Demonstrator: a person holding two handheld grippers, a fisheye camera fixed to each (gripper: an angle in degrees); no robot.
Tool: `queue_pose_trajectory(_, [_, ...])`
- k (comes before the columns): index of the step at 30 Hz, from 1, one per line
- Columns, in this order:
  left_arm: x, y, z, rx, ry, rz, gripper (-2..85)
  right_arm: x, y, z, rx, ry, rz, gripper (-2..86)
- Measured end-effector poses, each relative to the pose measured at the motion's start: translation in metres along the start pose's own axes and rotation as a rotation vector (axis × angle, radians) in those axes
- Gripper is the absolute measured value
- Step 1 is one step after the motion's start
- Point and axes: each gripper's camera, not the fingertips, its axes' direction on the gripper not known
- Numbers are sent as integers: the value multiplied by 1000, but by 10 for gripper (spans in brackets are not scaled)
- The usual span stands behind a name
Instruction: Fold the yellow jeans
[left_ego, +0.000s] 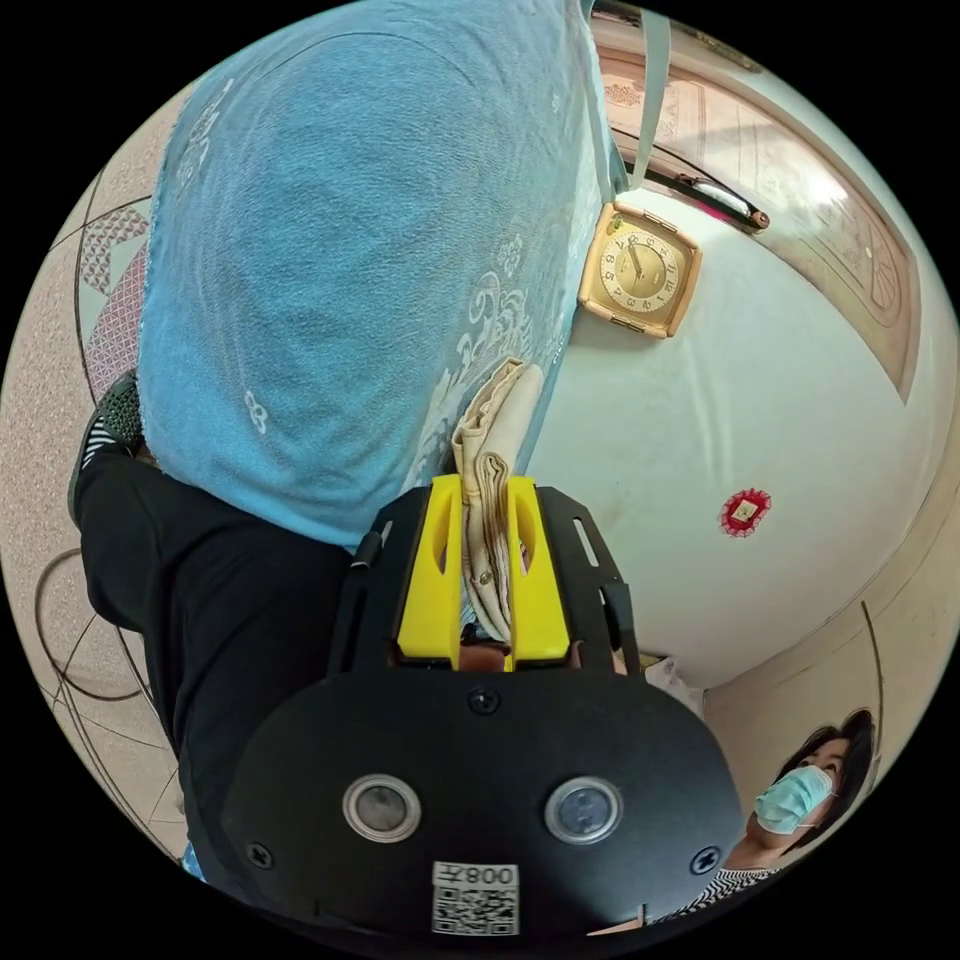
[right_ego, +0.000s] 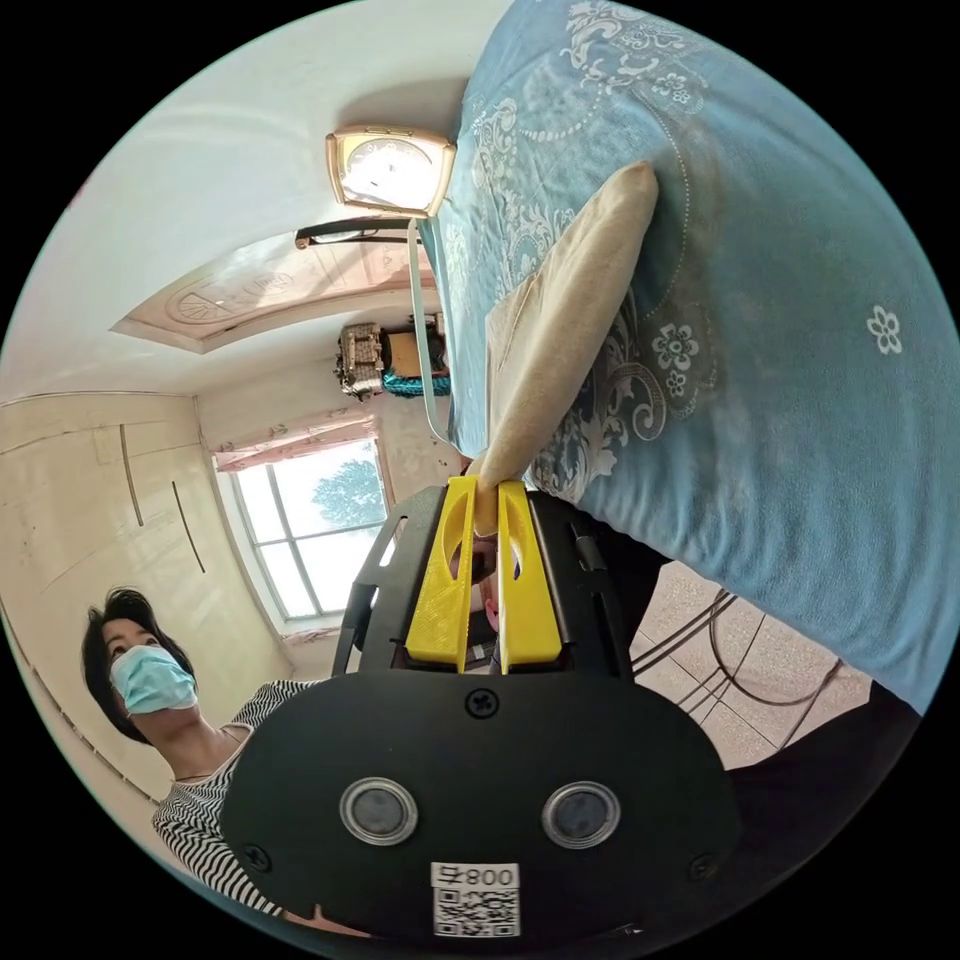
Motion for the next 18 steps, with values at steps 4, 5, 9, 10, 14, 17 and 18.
queue_pose_trajectory(4, [22,17,12,-25,-10,36,75,7,20,-19,17,-15,20,19])
queue_pose_trajectory(5, [29,23,16,-33,-12,48,74,8,26,-24,21,-20,22,20])
queue_pose_trajectory(9, [50,42,31,-58,-12,85,73,8,46,-45,37,-34,21,21])
queue_pose_trajectory(10, [57,50,36,-67,-10,96,73,8,53,-52,44,-42,19,22])
queue_pose_trajectory(14, [80,78,58,-90,-3,123,73,4,80,-81,63,-68,1,24])
queue_pose_trajectory(17, [95,101,75,-103,6,137,73,3,103,-102,74,-90,-15,25])
queue_pose_trajectory(18, [99,106,79,-106,6,140,73,2,109,-106,77,-96,-17,25])
